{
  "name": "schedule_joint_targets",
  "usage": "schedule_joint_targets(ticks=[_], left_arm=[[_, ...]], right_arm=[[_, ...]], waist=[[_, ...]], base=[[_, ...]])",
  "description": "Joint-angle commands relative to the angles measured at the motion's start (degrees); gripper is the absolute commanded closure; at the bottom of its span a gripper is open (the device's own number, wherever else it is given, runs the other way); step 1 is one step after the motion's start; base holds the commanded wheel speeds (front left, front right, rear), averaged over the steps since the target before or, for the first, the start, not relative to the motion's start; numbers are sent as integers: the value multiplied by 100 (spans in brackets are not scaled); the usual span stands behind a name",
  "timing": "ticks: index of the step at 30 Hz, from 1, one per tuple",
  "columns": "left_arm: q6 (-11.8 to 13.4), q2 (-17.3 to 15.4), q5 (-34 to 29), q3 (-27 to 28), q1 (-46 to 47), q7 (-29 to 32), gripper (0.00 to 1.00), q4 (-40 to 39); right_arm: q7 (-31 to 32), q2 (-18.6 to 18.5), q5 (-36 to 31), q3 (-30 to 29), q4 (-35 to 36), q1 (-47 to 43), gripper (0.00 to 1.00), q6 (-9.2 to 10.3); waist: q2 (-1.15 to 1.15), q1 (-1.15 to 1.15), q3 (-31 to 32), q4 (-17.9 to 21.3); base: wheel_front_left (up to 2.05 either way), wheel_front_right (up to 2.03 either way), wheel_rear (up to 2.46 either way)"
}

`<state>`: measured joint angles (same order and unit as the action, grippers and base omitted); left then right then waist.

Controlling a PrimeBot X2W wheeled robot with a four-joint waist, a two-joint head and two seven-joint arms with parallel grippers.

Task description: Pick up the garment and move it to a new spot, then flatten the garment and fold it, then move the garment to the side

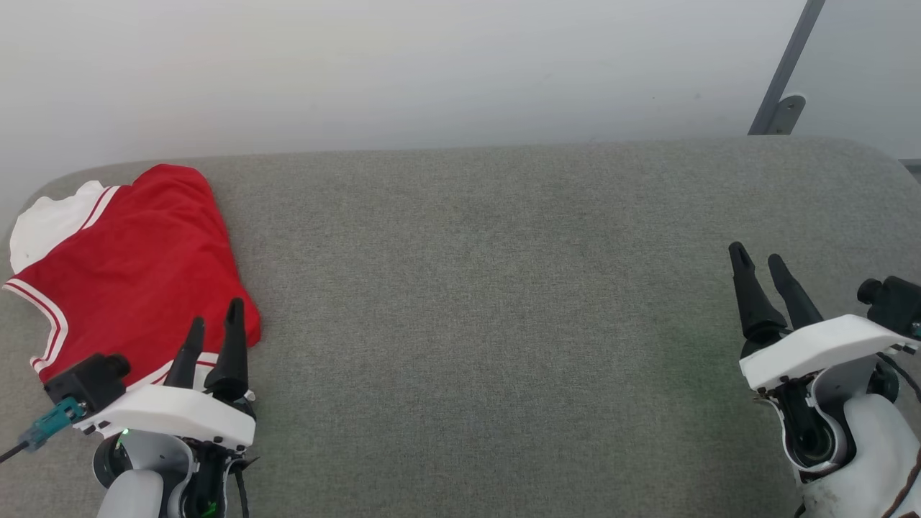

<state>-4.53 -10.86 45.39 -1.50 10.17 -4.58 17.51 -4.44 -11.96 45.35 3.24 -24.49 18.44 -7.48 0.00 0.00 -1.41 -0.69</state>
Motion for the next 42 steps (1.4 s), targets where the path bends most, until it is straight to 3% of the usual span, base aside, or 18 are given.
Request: schedule_joint_targets(ticks=[1,13,22,42], left_arm=[[16,-62,-180,-26,192,-57,0,-50],[82,-198,-1048,-154,235,-266,0,29],[-5,-223,-1543,-205,224,-406,0,114],[-271,-236,-2231,-235,254,-669,0,424]], right_arm=[[-71,-67,-196,19,25,210,0,-2],[-277,-177,-1174,74,-172,358,0,-1],[-419,-224,-1750,82,-315,419,0,-1],[-687,-250,-2022,-171,-179,111,0,-1]], waist=[[0,0,-3,0],[0,0,-4,6],[0,0,26,3],[0,0,19,-4]], base=[[0,0,0],[0,0,0],[0,0,0],[0,0,0]])
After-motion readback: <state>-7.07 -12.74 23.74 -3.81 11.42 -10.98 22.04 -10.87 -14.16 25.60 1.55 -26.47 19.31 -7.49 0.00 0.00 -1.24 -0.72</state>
